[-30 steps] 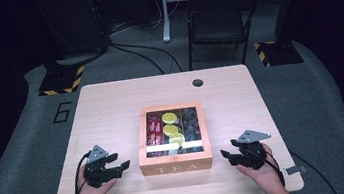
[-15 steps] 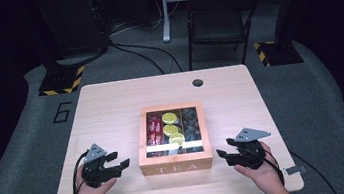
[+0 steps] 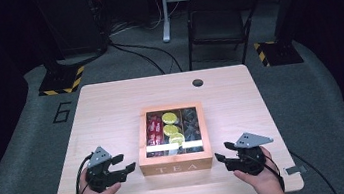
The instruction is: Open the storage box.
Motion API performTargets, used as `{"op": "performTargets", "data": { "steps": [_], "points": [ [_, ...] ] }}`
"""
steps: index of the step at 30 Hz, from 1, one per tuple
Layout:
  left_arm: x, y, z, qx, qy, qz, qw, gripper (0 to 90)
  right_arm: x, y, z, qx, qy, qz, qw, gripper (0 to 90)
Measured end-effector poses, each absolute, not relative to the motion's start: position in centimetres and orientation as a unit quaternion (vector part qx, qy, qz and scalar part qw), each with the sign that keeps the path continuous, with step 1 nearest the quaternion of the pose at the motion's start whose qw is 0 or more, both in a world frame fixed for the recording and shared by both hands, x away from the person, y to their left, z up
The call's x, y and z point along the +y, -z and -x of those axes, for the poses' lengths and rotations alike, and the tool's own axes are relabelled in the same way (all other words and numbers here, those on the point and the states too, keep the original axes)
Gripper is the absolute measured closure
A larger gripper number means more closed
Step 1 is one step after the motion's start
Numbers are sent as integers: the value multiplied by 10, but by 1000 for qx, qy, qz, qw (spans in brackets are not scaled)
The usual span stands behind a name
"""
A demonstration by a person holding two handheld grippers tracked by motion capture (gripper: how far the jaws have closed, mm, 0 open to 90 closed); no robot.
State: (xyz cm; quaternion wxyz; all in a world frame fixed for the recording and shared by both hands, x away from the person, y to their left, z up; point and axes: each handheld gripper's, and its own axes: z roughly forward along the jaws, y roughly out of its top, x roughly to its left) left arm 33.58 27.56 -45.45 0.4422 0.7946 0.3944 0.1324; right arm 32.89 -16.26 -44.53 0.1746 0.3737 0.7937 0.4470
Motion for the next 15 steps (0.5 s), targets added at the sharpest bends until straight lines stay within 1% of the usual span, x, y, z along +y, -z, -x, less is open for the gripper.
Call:
{"op": "performTargets", "data": {
  "steps": [5, 11, 14, 15],
  "points": [
    [274, 460, -333, 376, -135, -805, 439, 376, -160, 456, -328, 798, -447, -371, 163, 450],
    [271, 468, -333, 382, -124, -803, 440, 376, -158, 462, -329, 800, -445, -367, 164, 449],
    [267, 470, -333, 373, -129, -809, 436, 390, -157, 464, -329, 806, -436, -363, 167, 457],
    [266, 470, -333, 369, -131, -812, 432, 404, -155, 465, -329, 807, -437, -362, 165, 474]
  ]
}}
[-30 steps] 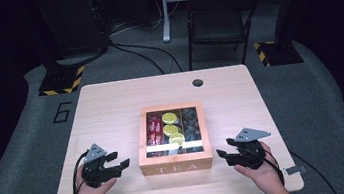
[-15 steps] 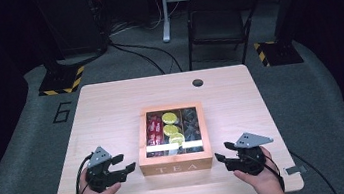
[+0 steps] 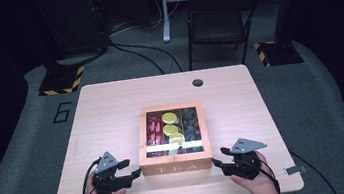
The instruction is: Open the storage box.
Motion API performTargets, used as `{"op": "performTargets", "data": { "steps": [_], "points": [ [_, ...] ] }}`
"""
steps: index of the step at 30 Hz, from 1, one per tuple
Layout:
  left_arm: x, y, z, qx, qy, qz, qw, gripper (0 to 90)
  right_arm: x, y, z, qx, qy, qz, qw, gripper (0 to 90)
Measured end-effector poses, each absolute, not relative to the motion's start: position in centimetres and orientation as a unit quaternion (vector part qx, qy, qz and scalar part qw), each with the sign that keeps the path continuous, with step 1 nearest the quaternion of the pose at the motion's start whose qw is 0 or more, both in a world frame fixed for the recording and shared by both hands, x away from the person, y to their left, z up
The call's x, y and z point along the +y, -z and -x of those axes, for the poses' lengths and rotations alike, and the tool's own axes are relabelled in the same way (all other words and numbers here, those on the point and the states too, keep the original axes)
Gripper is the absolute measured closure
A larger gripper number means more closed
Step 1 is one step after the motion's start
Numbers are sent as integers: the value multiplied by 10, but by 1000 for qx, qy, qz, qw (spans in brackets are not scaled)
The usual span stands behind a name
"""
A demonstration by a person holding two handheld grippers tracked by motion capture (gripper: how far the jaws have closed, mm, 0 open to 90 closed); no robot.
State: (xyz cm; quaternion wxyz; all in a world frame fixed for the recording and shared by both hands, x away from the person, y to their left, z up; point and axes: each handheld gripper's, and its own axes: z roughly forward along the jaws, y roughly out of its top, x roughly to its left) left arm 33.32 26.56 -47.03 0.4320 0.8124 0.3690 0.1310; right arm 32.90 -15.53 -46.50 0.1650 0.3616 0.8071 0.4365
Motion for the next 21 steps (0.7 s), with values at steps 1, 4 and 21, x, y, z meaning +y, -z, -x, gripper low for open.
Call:
{"op": "performTargets", "data": {
  "steps": [1, 4, 21],
  "points": [
    [264, 471, -333, 367, -130, -815, 430, 408, -154, 466, -329, 808, -435, -359, 169, 483],
    [261, 475, -334, 362, -125, -819, 426, 421, -151, 468, -329, 815, -427, -355, 168, 494],
    [246, 483, -339, 345, -128, -828, 422, 474, -138, 480, -334, 835, -403, -334, 168, 558]
  ]
}}
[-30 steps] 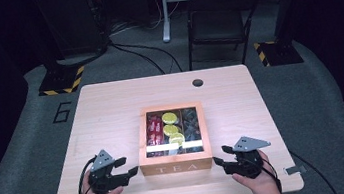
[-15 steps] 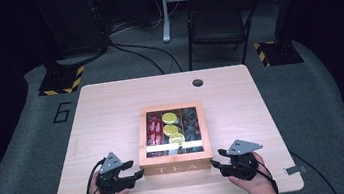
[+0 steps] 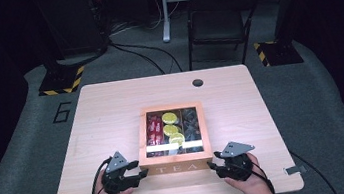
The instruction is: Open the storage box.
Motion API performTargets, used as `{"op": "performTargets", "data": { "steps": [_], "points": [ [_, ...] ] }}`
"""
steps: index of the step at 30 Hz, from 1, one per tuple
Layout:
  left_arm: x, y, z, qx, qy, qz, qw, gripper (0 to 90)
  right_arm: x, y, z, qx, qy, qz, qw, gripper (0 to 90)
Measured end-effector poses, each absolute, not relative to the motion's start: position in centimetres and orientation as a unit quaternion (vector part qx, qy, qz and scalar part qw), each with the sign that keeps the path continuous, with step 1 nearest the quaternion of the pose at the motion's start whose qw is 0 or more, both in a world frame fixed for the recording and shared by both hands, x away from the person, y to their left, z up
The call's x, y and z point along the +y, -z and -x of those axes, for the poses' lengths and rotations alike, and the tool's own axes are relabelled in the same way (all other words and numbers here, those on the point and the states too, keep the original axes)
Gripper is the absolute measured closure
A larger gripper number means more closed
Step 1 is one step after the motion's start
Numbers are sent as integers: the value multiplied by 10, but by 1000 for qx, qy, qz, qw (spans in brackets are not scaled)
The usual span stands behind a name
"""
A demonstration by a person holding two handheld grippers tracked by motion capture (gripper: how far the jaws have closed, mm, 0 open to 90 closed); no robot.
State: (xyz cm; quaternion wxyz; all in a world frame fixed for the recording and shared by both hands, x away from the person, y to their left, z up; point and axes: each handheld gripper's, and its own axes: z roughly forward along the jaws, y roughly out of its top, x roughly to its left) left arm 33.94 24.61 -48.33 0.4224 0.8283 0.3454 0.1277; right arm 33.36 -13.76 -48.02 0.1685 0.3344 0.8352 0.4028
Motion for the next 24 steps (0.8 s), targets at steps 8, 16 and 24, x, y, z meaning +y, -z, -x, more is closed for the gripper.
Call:
{"op": "performTargets", "data": {
  "steps": [8, 16, 24],
  "points": [
    [248, 482, -338, 343, -134, -830, 418, 564, -134, 482, -334, 840, -395, -330, 170, 603],
    [245, 484, -337, 342, -142, -831, 416, 565, -135, 481, -334, 834, -404, -339, 166, 605],
    [245, 483, -337, 351, -135, -826, 420, 560, -135, 479, -334, 832, -409, -338, 165, 604]
  ]
}}
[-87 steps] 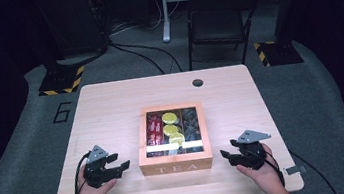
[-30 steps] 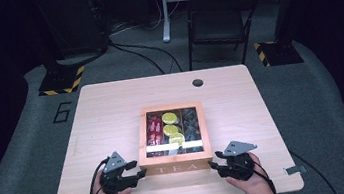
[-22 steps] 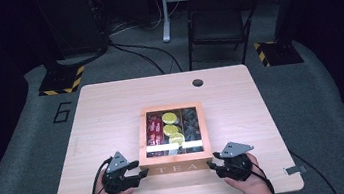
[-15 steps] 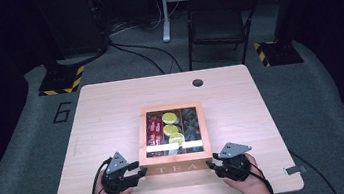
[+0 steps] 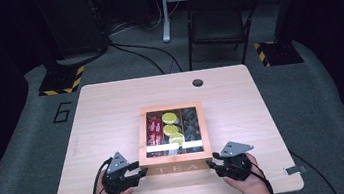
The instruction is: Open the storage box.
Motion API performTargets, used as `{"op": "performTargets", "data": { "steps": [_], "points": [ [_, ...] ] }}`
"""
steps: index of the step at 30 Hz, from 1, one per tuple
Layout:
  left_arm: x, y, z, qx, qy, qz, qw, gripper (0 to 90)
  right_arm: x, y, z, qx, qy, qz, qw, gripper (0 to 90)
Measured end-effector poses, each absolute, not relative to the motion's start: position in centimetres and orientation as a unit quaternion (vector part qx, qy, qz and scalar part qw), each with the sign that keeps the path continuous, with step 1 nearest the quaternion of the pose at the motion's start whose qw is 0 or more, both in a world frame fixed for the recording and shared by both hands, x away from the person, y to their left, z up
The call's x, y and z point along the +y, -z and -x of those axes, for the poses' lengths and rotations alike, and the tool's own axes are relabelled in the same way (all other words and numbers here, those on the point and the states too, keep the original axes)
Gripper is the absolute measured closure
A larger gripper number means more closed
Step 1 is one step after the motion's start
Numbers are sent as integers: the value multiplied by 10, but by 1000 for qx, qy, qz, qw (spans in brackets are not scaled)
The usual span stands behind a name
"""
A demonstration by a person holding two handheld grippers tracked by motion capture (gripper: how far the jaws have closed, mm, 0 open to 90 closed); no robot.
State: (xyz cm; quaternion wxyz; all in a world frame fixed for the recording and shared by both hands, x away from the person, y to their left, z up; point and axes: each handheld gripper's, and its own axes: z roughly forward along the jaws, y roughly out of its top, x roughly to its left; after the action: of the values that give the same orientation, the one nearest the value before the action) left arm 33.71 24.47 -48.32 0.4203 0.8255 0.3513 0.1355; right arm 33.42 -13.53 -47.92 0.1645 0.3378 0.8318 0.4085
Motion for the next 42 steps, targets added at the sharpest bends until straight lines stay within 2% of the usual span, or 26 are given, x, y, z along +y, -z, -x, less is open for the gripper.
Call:
{"op": "performTargets", "data": {
  "steps": [24, 37, 42],
  "points": [
    [242, 476, -333, 346, -164, -820, 427, 555, -135, 474, -333, 824, -419, -341, 170, 619],
    [241, 471, -335, 353, -152, -811, 441, 559, -135, 468, -333, 814, -431, -352, 166, 618],
    [240, 468, -336, 351, -163, -810, 441, 555, -134, 464, -333, 813, -432, -352, 169, 613]
  ]
}}
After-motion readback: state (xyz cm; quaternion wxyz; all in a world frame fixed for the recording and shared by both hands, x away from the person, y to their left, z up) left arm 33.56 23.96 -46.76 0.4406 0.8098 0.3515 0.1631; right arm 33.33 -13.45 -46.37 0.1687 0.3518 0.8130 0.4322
